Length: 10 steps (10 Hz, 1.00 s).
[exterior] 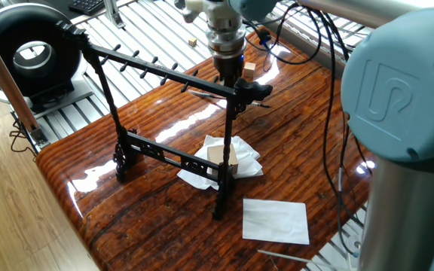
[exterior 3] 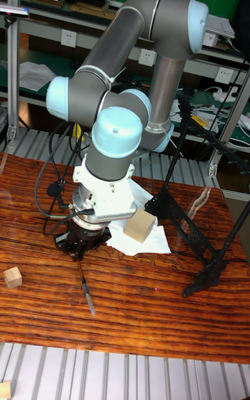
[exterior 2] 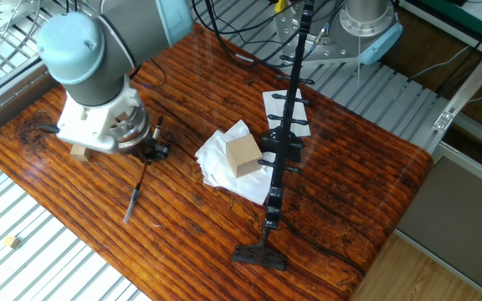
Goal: Place the brush on the pen rack
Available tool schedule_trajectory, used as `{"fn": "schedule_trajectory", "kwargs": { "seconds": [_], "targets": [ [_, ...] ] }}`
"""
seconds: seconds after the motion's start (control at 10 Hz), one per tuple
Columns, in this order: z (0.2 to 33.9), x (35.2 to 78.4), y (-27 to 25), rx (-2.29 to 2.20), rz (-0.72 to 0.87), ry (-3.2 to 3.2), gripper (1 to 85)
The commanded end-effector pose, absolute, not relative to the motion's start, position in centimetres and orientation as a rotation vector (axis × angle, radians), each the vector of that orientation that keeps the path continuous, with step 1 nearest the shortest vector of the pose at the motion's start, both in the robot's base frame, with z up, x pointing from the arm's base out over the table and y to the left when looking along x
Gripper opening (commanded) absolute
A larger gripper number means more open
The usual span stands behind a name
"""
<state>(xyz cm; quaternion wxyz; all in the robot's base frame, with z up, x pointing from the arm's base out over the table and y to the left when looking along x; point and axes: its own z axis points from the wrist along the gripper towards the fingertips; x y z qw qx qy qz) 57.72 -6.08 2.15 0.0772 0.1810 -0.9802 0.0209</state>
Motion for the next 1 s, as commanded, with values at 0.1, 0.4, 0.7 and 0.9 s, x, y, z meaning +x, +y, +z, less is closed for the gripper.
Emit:
{"fn": "schedule_trajectory", "kwargs": {
  "seconds": [0.1,0.4,0.7,0.9],
  "targets": [
    [2.4,57.6,-6.6,0.293,0.073,-2.964,1.3],
    [2.7,59.9,-10.1,0.272,0.305,-3.021,1.3],
    [3.6,60.5,-14.3,0.293,0.534,-2.987,1.3],
    [2.6,60.0,-12.1,0.257,0.375,-3.005,1.3]
  ]
}}
